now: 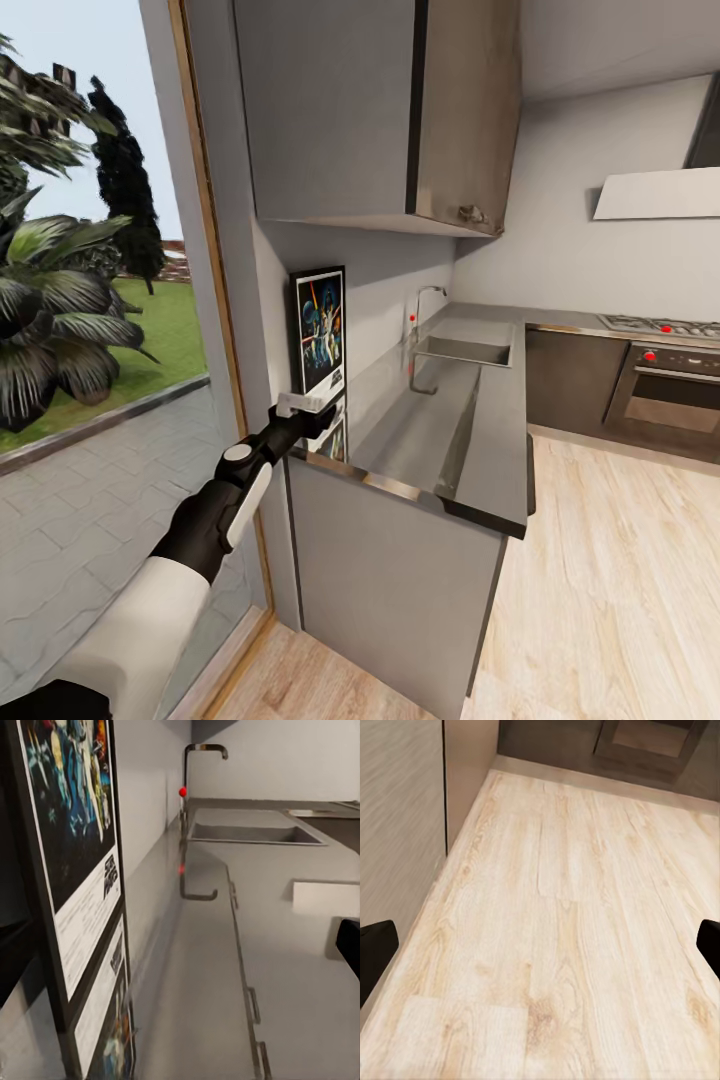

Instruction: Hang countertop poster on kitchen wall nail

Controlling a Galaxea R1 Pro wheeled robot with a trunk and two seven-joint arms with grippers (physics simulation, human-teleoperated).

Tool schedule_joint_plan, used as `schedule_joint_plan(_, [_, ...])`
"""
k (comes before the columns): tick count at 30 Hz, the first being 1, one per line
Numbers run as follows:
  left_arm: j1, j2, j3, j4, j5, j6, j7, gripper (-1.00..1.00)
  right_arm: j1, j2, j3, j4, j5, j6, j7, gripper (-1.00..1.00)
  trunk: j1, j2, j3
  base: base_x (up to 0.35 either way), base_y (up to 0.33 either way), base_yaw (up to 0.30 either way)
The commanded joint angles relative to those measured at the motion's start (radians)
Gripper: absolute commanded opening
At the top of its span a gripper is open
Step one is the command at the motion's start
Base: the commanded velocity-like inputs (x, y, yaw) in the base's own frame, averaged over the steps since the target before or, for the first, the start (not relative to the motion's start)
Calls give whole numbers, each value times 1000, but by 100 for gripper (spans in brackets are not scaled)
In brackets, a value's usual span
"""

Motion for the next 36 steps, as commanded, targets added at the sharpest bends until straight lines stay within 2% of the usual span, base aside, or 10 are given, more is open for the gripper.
schedule_joint_plan(1, [-1,1,1,0,11,6,-1,100,0,0,1,-1,-6,-2,-1,100,0,-1,-1,5,3,0])
schedule_joint_plan(10, [-1,7,12,50,13,-2,21,100,0,-1,1,0,-6,-2,-1,100,0,-1,-1,1,1,0])
schedule_joint_plan(11, [-1,7,15,51,13,-2,32,100,0,-1,1,0,-6,-2,-1,100,0,-1,-1,0,0,0])
schedule_joint_plan(12, [-1,6,20,54,16,-4,93,100,0,-1,1,0,-6,-2,-1,100,0,-1,-1,0,0,0])
schedule_joint_plan(15, [-1,5,22,51,19,-5,133,100,0,-1,1,0,-6,-2,-1,100,0,-1,-1,0,0,0])
schedule_joint_plan(36, [-1,6,23,44,20,-6,145,100,0,-1,1,0,-6,-4,-1,100,0,-1,-1,86,0,0])
